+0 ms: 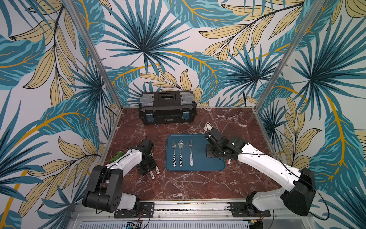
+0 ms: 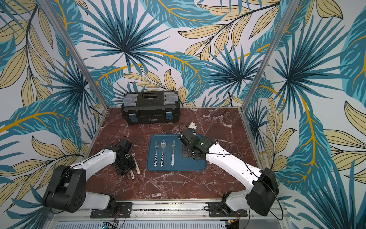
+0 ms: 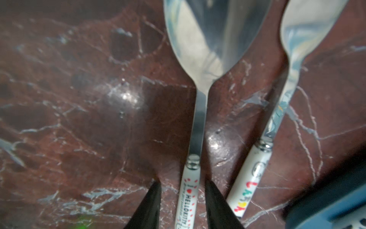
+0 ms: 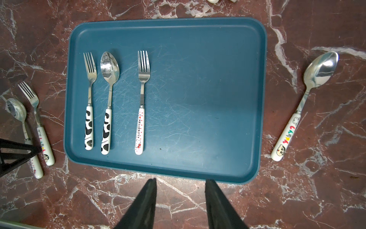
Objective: Set the spoon and fork side by side
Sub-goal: Pick up the spoon from the center of the board.
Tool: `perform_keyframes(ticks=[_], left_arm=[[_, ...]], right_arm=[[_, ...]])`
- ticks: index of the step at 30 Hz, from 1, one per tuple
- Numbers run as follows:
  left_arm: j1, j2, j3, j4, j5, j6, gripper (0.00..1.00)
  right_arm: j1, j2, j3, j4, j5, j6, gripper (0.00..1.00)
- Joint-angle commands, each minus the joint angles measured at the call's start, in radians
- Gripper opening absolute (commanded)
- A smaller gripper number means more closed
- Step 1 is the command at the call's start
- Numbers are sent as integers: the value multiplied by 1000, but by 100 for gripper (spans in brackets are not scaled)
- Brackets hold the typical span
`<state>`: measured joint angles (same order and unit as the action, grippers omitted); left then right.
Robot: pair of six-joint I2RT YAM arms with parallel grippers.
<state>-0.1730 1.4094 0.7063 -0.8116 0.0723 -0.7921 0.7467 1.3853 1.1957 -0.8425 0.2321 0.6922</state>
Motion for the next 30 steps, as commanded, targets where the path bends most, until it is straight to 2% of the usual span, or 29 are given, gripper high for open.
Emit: perform_keyframes(ticks=[1, 4, 9, 16, 20, 26, 30], left_arm=[[10, 7, -30, 24, -2, 6, 40], [12, 3, -36, 18, -13, 7, 35], [13, -11, -36, 13, -23, 11, 20], [13, -41, -26, -17, -56, 19, 15], [13, -66, -13, -52, -74, 26, 9], [5, -160, 53, -154, -82, 36, 6], [-95, -181, 165, -226, -81, 14, 6]], right_arm=[[-1, -16, -31, -4, 10, 1, 46], [-1, -12, -37, 6, 4, 7, 46], [-1, -9, -35, 13, -3, 10, 46], [0, 0, -46, 26, -15, 9, 46], [0, 0, -53, 35, -16, 10, 46], [-5, -1, -57, 27, 21, 0, 46], [-37, -7, -64, 14, 44, -15, 46]])
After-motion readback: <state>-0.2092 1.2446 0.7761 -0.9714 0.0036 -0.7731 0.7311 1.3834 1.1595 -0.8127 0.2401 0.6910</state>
